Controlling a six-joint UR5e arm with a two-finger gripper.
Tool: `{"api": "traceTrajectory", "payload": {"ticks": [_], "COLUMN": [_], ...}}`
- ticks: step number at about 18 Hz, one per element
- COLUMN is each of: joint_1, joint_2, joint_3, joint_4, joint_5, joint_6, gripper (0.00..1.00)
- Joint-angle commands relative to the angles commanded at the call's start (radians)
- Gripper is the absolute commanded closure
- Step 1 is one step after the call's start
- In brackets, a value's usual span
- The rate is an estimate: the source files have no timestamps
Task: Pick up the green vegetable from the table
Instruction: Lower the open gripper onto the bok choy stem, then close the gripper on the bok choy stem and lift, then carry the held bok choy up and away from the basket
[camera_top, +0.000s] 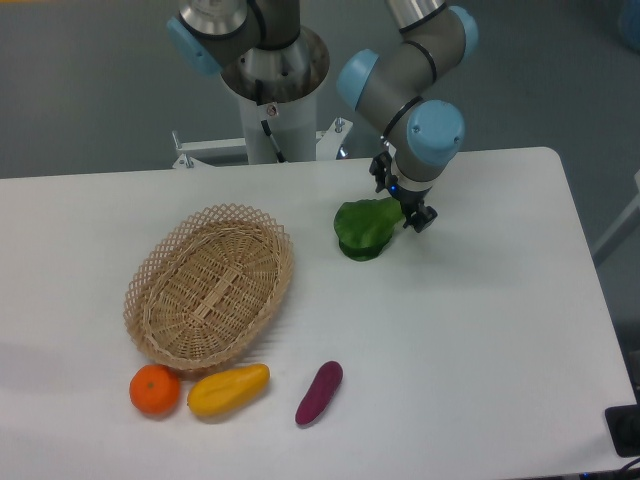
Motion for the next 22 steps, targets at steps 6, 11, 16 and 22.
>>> {"api": "traceTrajectory", "payload": {"ticks": [6, 11, 16, 22], "joint_1": [-0.002, 0.0, -0.003, -0.044], "joint_2": [0.0, 0.002, 0.0, -0.055], "joint_3": [0.037, 0.078, 0.185, 0.415], "joint_4": [0.0, -0.005, -0.057, -0.234], "joint_5": [0.008, 0.011, -0.002, -0.026], "joint_6": [-0.005, -0.006, -0.017, -0.09], "gripper": [0.78, 0.82, 0.81, 0.8]}}
